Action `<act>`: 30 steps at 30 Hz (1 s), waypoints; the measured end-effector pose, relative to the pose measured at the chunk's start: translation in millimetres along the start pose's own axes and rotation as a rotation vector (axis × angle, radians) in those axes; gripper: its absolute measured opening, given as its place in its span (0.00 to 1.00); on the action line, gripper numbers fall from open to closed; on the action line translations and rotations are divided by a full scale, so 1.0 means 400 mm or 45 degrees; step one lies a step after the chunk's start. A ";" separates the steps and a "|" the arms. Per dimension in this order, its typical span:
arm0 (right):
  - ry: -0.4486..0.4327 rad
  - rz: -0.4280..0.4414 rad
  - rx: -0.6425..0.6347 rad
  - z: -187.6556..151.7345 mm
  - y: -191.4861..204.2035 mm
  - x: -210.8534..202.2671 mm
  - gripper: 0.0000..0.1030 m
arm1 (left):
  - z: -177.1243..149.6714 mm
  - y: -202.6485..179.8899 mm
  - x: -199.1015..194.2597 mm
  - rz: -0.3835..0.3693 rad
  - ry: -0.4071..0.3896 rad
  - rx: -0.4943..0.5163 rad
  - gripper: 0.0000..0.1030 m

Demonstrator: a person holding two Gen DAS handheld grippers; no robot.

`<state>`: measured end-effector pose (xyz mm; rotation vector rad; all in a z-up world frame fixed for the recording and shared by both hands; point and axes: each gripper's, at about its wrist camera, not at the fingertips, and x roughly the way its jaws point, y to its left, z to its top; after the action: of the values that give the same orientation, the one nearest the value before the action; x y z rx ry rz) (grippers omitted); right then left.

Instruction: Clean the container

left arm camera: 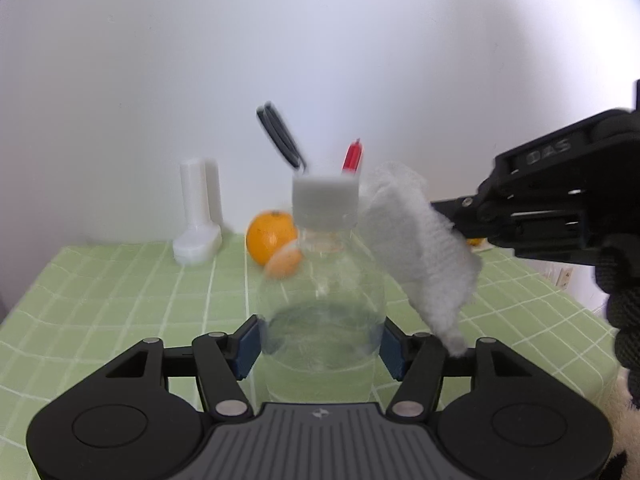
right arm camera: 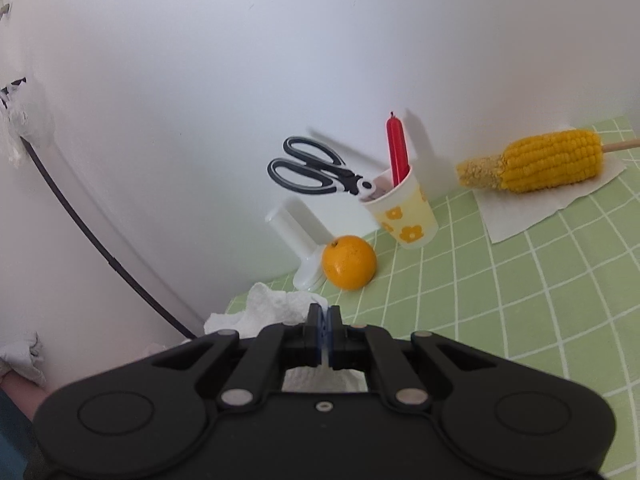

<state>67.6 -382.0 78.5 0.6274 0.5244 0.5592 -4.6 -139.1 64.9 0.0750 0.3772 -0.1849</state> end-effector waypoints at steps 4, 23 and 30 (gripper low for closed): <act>-0.022 0.011 0.032 0.000 -0.005 -0.002 0.02 | 0.046 -0.019 -0.081 0.007 -0.076 -0.071 0.78; -0.106 0.089 0.129 -0.068 0.036 -0.052 0.02 | 0.146 -0.202 -0.152 -0.053 -0.066 -0.071 0.27; -0.090 0.129 0.054 -0.109 0.070 -0.039 0.03 | 0.153 -0.226 -0.130 -0.044 -0.062 -0.085 0.27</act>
<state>20.9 -355.6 71.4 0.7147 0.4410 0.6205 -47.7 -225.5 137.4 -0.0019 0.3359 -0.2076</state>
